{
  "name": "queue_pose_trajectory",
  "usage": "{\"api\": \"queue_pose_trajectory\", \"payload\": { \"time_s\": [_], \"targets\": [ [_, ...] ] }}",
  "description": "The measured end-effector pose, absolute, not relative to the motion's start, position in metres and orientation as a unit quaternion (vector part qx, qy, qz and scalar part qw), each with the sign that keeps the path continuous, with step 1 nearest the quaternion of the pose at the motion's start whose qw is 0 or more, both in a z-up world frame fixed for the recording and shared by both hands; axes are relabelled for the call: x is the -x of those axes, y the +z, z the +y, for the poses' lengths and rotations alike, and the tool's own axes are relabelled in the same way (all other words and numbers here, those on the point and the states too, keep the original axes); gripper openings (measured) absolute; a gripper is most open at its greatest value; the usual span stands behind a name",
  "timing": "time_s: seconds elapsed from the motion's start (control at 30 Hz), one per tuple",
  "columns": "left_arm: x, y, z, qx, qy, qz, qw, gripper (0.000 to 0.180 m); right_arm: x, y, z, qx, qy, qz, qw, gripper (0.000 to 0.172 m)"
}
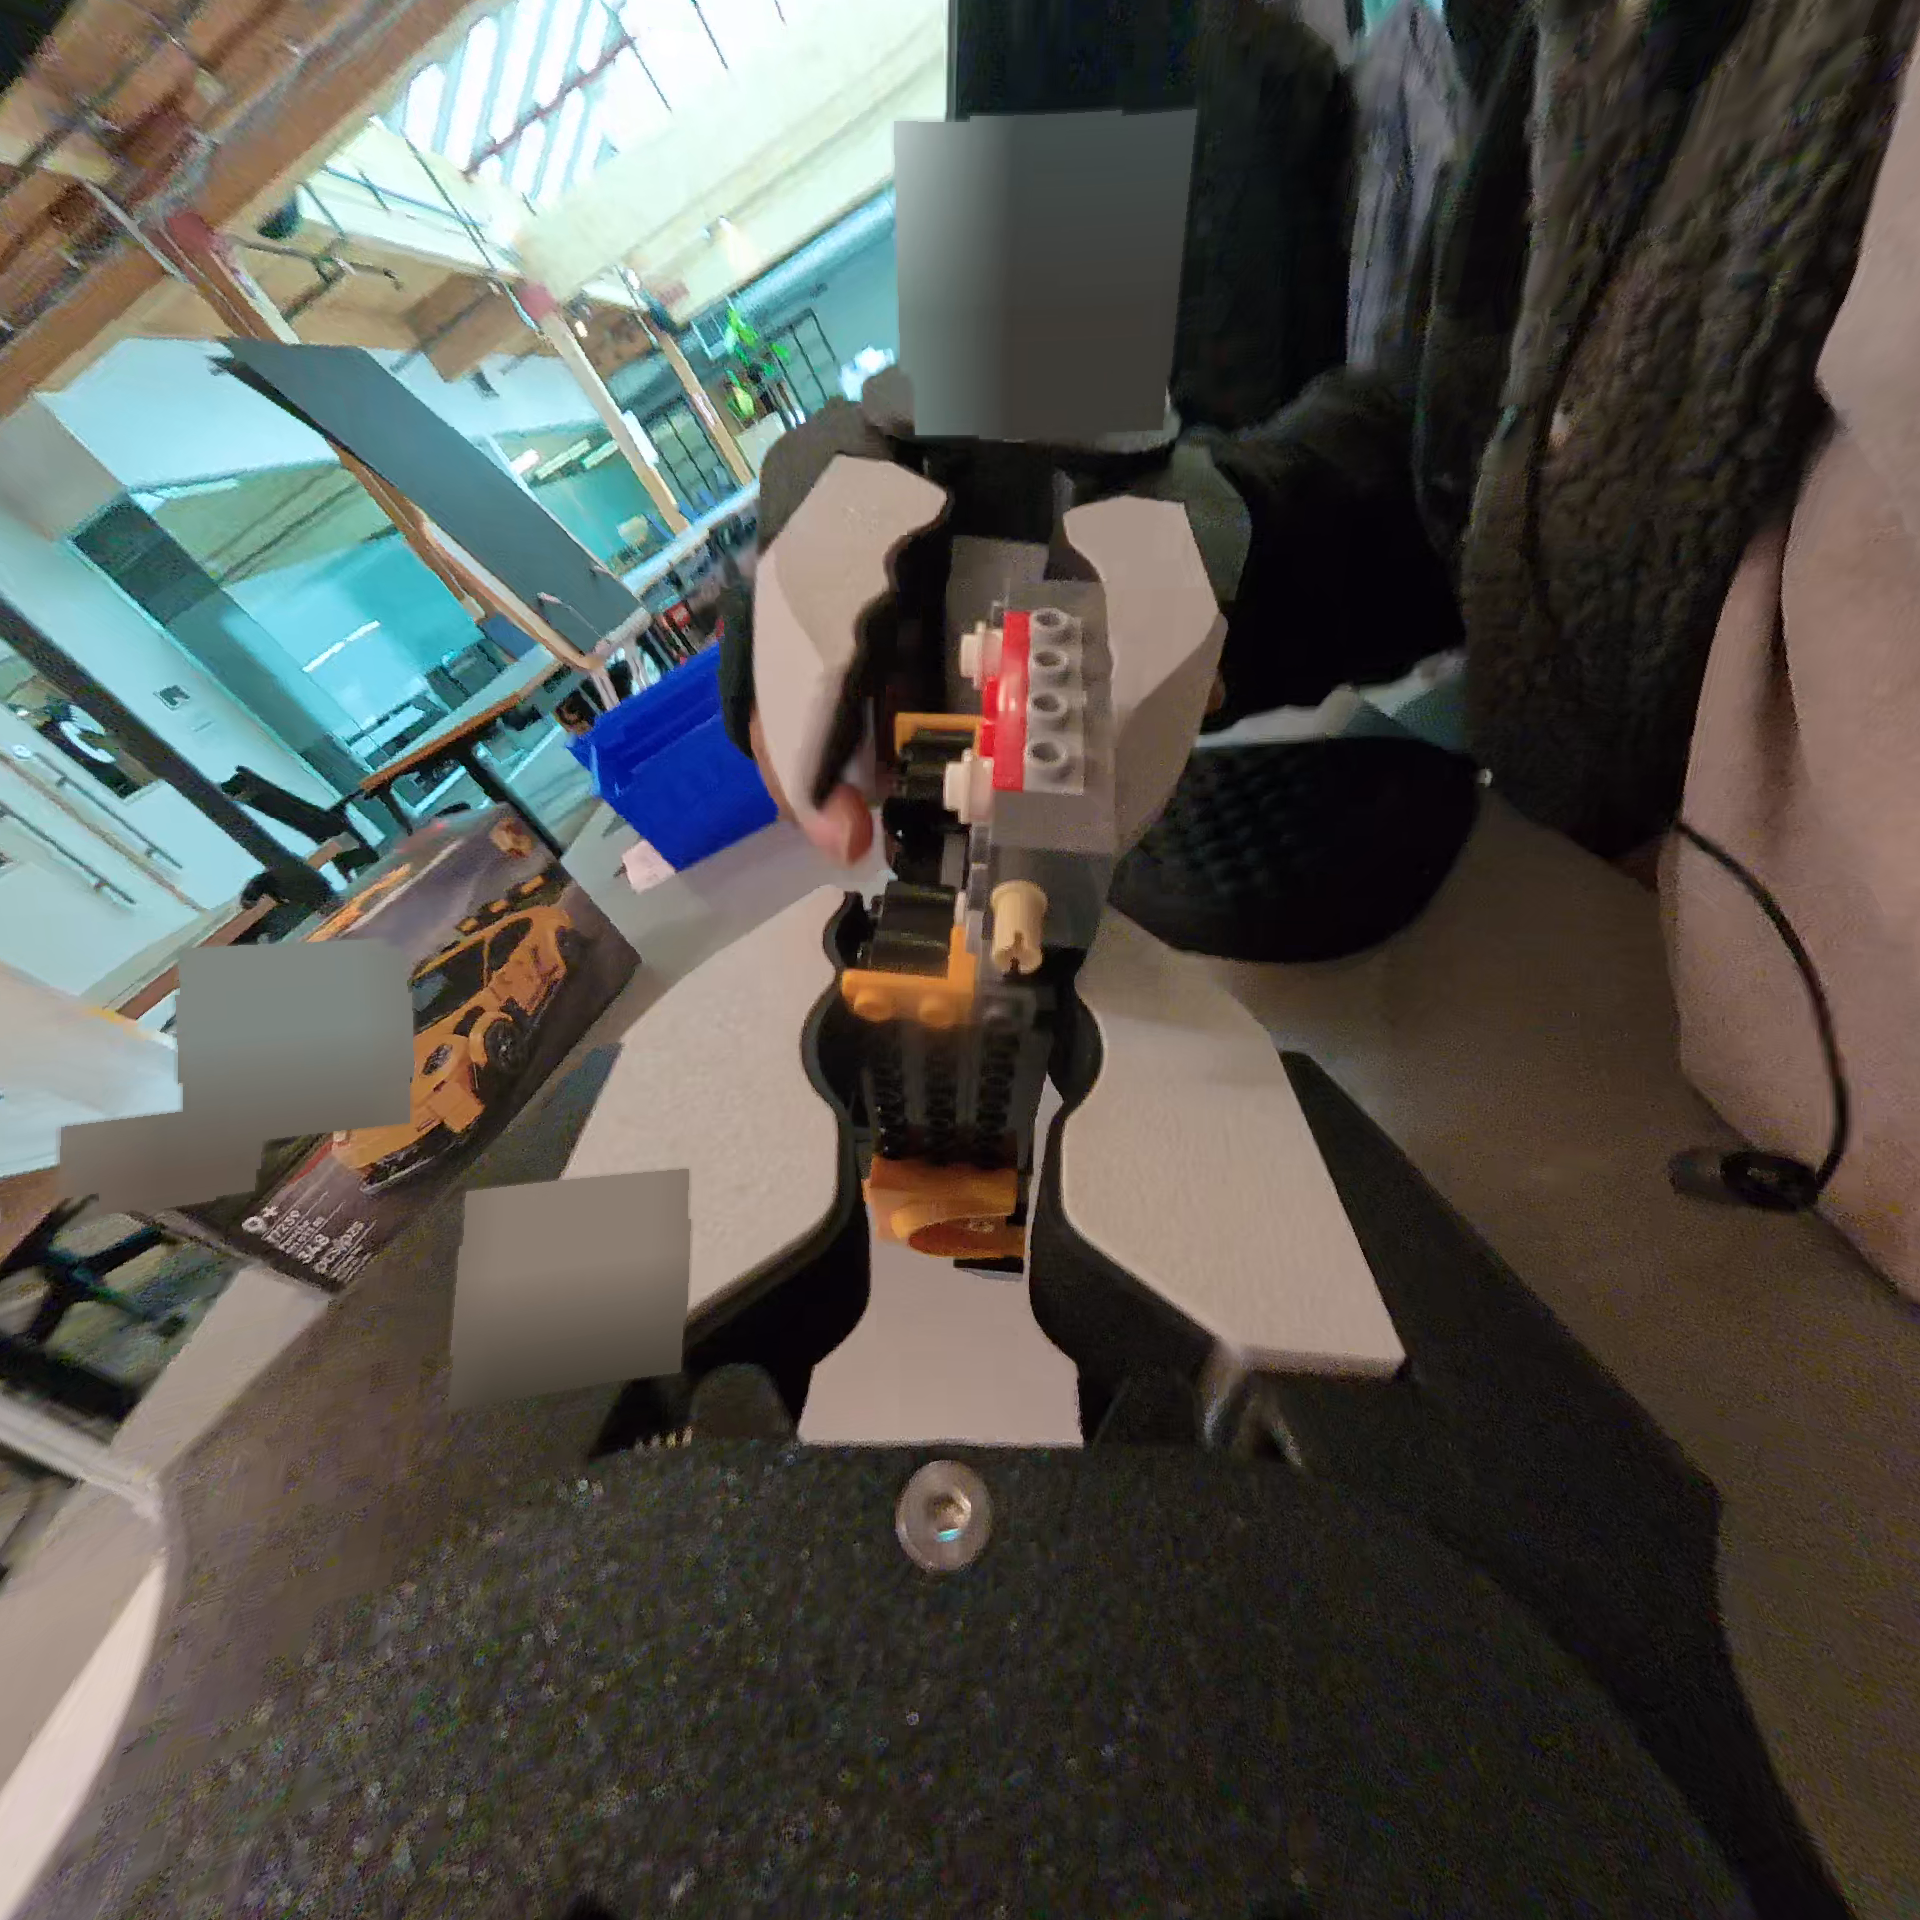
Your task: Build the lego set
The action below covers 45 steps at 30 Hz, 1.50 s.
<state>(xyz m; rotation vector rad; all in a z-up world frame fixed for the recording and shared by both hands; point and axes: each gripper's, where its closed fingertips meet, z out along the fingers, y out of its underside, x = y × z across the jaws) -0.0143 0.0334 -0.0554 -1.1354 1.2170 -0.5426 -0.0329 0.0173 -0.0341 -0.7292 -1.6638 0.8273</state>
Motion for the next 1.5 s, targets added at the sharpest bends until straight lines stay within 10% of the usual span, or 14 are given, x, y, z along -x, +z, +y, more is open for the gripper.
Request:
{"api": "queue_pose_trajectory", "payload": {
  "time_s": [0.37,0.77,0.97,1.5],
  "targets": [
    [0.036,-0.02,0.038,0.487,-0.414,0.41,0.651,0.033,0.032,-0.058,0.053,0.398,0.364,-0.677,0.5,0.074],
    [0.054,-0.063,0.054,0.569,-0.362,0.448,0.588,0.06,0.025,-0.084,0.077,0.471,0.259,-0.756,0.375,0.049],
    [0.053,-0.113,0.052,0.654,-0.306,0.486,0.493,0.04,0.015,-0.156,0.075,0.502,0.226,-0.801,0.238,0.049],
    [0.047,-0.162,0.046,0.712,-0.272,0.517,0.391,0.034,0.022,-0.165,0.072,0.514,0.273,-0.786,0.207,0.05]
  ]
}}
